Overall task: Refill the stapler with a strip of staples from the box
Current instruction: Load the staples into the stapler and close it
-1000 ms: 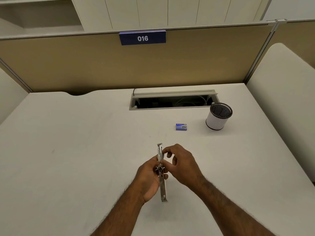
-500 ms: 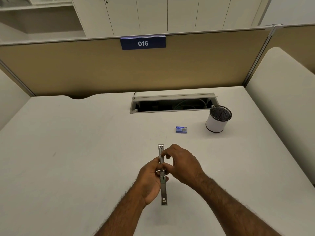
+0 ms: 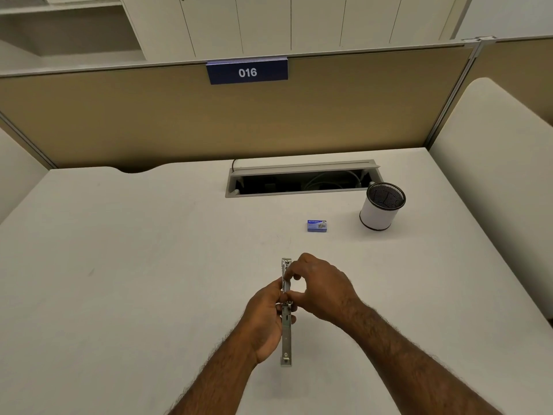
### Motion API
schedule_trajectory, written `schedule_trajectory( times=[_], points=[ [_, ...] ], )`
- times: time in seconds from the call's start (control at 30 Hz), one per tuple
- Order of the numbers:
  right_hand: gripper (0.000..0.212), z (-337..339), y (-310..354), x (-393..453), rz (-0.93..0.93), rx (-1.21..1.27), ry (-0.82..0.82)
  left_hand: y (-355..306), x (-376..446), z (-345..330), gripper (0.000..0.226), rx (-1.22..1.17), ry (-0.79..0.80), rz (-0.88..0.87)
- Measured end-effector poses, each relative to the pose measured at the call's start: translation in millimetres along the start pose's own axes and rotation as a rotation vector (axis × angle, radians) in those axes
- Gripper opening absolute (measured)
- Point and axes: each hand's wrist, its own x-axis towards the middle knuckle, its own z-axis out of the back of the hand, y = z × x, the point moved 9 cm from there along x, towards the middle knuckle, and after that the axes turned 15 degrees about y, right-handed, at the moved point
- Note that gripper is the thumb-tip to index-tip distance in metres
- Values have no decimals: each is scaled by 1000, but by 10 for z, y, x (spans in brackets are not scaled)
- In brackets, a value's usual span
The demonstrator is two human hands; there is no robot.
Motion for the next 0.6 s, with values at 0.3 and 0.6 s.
schedule_trajectory(
  times=[0.3,0.6],
  points=[
    [30,-76,-131,35,-59,168,8,35,22,1,35,-56,29,9],
    [39,-255,-440,23,-245,614,-76,122,15,-115,36,-92,124,58]
  ],
)
